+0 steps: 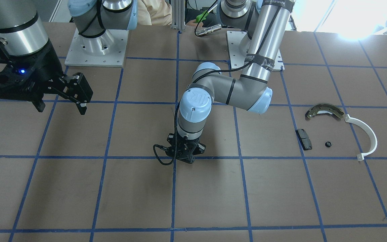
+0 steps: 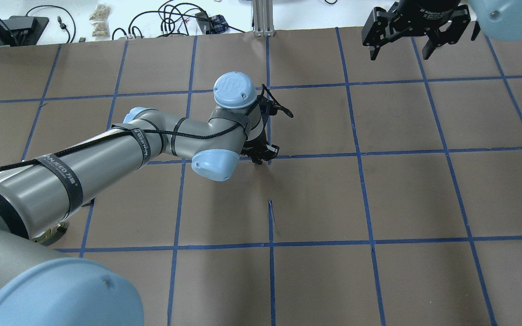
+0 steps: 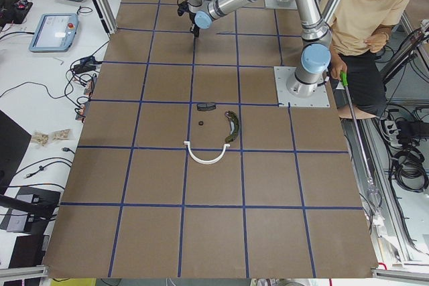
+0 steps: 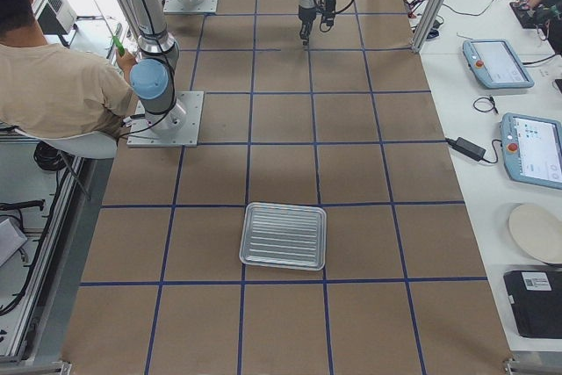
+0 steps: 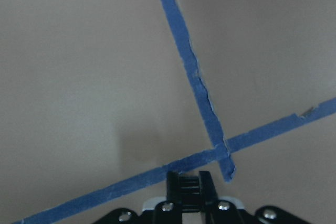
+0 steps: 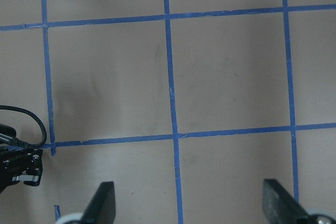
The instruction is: Place bearing gear from tray to pile
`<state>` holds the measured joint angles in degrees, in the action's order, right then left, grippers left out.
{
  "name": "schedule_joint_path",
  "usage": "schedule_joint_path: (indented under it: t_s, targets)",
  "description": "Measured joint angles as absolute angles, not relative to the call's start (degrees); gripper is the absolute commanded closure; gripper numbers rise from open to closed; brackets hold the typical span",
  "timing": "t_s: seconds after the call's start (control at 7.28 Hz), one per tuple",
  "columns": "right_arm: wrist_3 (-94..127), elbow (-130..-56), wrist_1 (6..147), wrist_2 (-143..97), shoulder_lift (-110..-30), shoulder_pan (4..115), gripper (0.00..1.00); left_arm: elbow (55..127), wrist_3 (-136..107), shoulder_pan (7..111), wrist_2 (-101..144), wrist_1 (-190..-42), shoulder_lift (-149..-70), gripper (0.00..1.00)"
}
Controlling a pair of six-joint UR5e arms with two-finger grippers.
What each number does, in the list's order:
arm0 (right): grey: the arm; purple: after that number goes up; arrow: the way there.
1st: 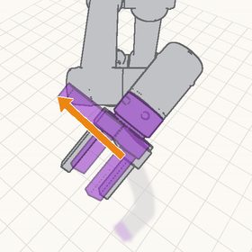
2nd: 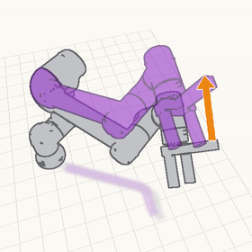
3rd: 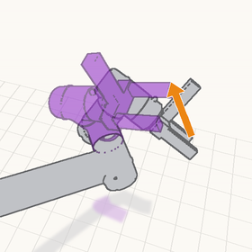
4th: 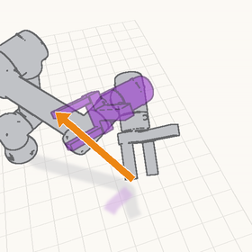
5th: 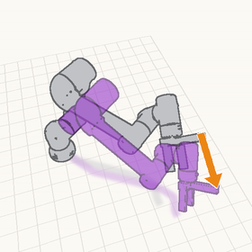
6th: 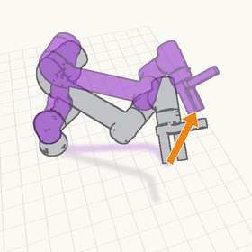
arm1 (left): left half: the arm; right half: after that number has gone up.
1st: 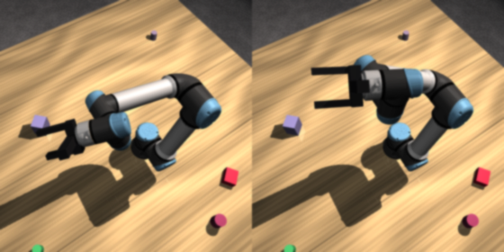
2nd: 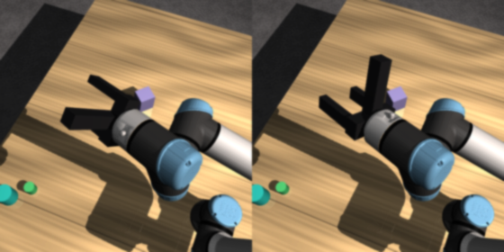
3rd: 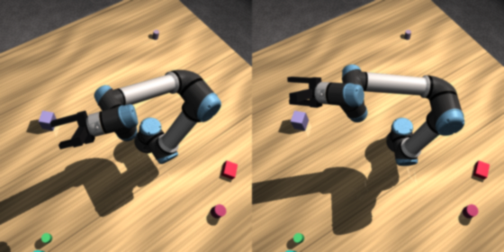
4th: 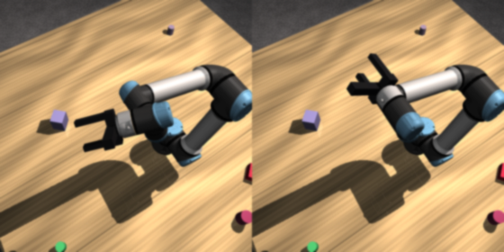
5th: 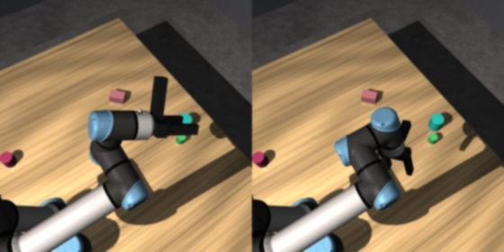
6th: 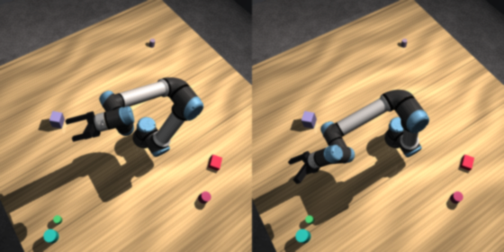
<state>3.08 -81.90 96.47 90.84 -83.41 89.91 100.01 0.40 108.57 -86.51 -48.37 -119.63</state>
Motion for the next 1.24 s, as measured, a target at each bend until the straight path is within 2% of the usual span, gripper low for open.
schedule_joint_path:
  t_s: [0.27, 0.69, 1.24]
  targets:
    - [3.02, -81.91, 96.14, 90.87, -83.41, 89.89, 0.00, 99.73, 3.19, 101.83, -87.86, -56.10, -114.93, 1.00]
    - [2.86, -81.94, 95.97, 90.88, -83.51, 89.83, 0.00, 100.76, 15.64, 86.01, -94.43, -65.67, -107.44, 1.00]
    - [2.71, -81.97, 95.91, 90.88, -83.44, 89.82, 0.00, 102.87, 42.44, 65.30, -95.99, -61.76, -108.10, 1.00]
